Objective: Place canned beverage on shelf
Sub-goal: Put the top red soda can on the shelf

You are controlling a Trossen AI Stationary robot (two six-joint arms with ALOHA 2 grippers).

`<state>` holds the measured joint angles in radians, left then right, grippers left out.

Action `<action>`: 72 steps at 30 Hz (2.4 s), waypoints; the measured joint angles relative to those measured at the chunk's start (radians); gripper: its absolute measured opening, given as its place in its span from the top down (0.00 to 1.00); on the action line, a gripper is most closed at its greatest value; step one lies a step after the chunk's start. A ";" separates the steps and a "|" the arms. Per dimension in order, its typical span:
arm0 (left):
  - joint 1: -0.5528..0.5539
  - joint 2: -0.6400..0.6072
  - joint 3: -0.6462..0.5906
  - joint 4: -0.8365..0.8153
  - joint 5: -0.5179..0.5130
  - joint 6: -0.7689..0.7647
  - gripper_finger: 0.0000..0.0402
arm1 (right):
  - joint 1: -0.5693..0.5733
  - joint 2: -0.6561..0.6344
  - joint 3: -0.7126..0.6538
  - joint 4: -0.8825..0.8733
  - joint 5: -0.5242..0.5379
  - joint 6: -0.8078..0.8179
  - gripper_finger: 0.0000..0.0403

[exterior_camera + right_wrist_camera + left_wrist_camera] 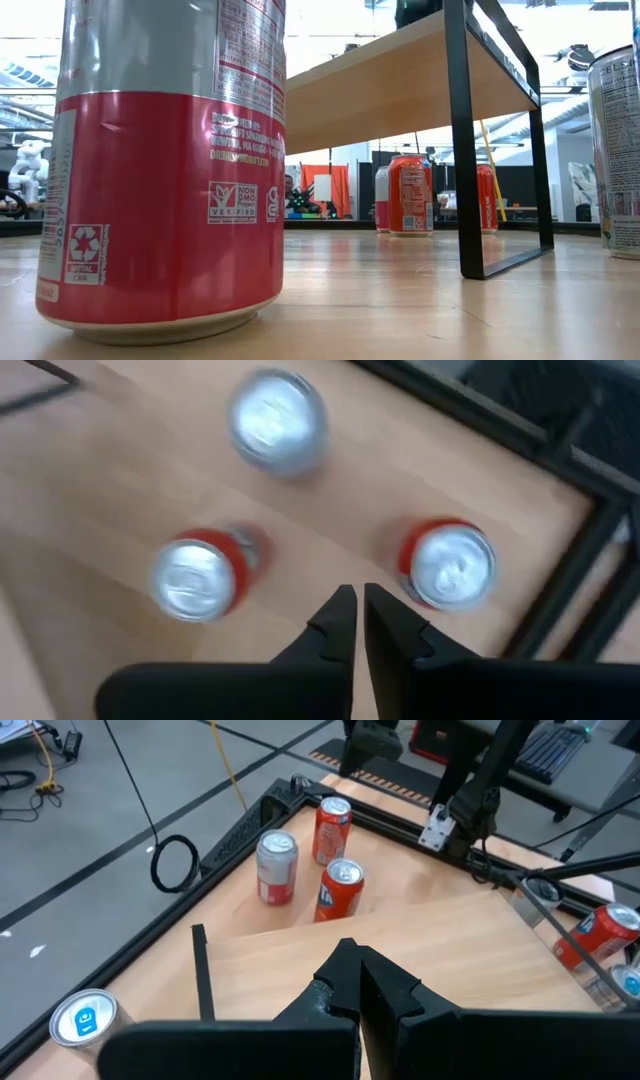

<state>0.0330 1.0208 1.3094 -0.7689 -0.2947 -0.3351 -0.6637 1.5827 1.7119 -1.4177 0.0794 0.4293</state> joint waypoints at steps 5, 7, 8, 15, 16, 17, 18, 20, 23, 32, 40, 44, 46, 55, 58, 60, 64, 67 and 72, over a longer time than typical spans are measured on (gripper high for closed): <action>-0.001 0.031 0.000 0.003 0.000 -0.001 1.00 | -0.093 0.053 0.000 -0.040 -0.022 -0.034 0.90; -0.001 0.042 0.000 0.004 0.001 -0.002 1.00 | -0.123 0.072 0.000 -0.043 -0.052 -0.051 0.86; -0.001 0.046 0.000 0.004 0.001 -0.008 1.00 | -0.135 0.080 0.000 -0.046 -0.059 -0.060 0.84; -0.001 0.066 0.000 0.004 0.002 -0.052 1.00 | -0.178 0.104 -0.001 -0.054 -0.059 -0.118 0.65; -0.001 0.066 0.000 0.004 0.004 -0.052 1.00 | -0.181 0.103 -0.001 -0.054 -0.059 -0.120 0.63; -0.001 0.066 0.000 0.004 0.006 -0.052 1.00 | -0.186 0.103 -0.001 -0.057 -0.059 -0.122 0.60; -0.001 0.066 0.000 0.004 0.006 -0.053 1.00 | -0.191 0.103 -0.001 -0.061 -0.059 -0.128 0.57; -0.001 0.066 0.000 0.004 0.006 -0.052 1.00 | -0.203 0.103 -0.001 -0.069 -0.059 -0.140 0.52; -0.001 0.066 0.000 0.004 0.007 -0.052 1.00 | -0.220 0.102 -0.021 -0.064 -0.059 -0.154 0.44; -0.001 0.066 0.000 0.004 0.009 -0.053 1.00 | -0.236 0.103 -0.112 -0.040 -0.060 -0.166 0.25; -0.001 0.066 0.000 0.004 0.037 -0.053 1.00 | -0.236 0.103 -0.181 0.055 -0.088 -0.165 0.19; -0.001 0.066 0.000 0.004 0.039 -0.053 1.00 | -0.236 0.103 -0.188 0.089 -0.088 -0.162 0.19; -0.001 0.066 0.000 0.004 0.039 -0.053 1.00 | -0.236 0.103 -0.188 0.099 -0.088 -0.161 0.19; -0.001 0.066 0.000 0.003 0.039 -0.052 1.00 | -0.239 0.108 -0.189 0.127 -0.084 -0.154 0.19; -0.001 0.066 0.000 0.003 0.039 -0.052 1.00 | -0.240 0.135 -0.189 0.108 -0.084 -0.160 0.19; -0.001 0.066 0.000 0.003 0.039 -0.052 1.00 | -0.239 0.160 -0.189 0.097 -0.084 -0.167 0.19; -0.001 0.066 0.000 0.003 0.038 -0.052 1.00 | -0.239 0.195 -0.189 0.096 -0.082 -0.182 0.19; -0.001 0.066 0.000 0.003 0.038 -0.052 1.00 | -0.240 0.215 -0.189 0.080 -0.084 -0.183 0.19; -0.001 0.066 0.000 0.003 0.038 -0.052 1.00 | -0.239 0.229 -0.189 0.058 -0.085 -0.202 0.19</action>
<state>0.0322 1.0866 1.3098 -0.7654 -0.2565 -0.3870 -0.9031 1.8113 1.5230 -1.3597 -0.0055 0.2268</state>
